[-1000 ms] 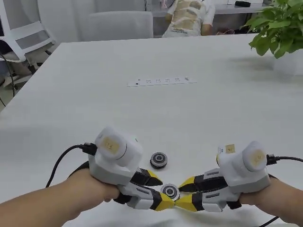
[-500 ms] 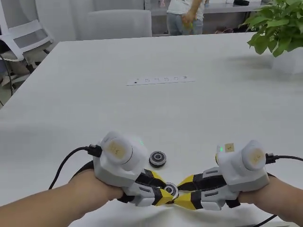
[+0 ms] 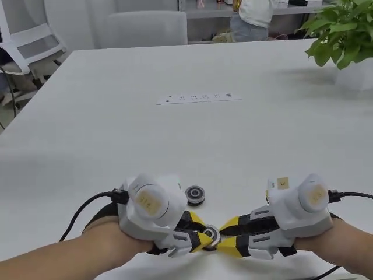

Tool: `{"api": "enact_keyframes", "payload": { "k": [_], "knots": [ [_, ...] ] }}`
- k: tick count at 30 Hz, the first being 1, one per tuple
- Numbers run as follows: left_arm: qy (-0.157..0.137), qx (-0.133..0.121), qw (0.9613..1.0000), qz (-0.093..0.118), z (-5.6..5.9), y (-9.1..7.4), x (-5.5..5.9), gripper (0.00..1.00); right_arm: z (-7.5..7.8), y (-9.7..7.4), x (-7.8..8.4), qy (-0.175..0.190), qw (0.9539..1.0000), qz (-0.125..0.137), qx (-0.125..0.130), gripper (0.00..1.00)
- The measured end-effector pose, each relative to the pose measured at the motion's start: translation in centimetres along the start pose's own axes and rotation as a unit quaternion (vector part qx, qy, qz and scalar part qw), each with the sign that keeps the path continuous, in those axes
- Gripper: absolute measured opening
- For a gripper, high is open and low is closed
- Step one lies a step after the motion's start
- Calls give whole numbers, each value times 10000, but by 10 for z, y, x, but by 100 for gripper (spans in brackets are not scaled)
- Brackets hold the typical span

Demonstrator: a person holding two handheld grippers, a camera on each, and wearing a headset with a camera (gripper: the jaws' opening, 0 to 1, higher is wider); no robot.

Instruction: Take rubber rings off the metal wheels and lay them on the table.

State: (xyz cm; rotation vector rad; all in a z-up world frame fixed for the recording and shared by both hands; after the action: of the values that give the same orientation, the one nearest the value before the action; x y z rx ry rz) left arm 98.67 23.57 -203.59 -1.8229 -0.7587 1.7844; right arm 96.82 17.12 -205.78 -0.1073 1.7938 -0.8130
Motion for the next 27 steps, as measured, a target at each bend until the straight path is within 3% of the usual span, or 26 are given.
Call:
{"api": "enact_keyframes", "payload": {
  "k": [19, 27],
  "knots": [
    [-6, -92, 10000, 14, 0, 0, 0, 7, 2, -2, 1, 213, 9997, -85, 54, 0],
    [-17, -129, 9999, 35, 0, 0, 0, 7, 4, -4, 3, 856, 9962, 144, 93, 0]
  ]
}}
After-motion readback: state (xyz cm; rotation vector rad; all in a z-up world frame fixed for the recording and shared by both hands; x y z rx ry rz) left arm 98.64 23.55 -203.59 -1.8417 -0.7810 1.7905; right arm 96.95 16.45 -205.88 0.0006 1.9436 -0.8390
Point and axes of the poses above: the centre of the closed fingertips' face, and the gripper's own axes: y roughly forward along the fingers, z roughly to its right, x roughly out of its underside, the point moved 4 cm from there along -y, roughly backward along the fingers, and after that the axes turned 2 degrees about -z, right-handed, at the moved point
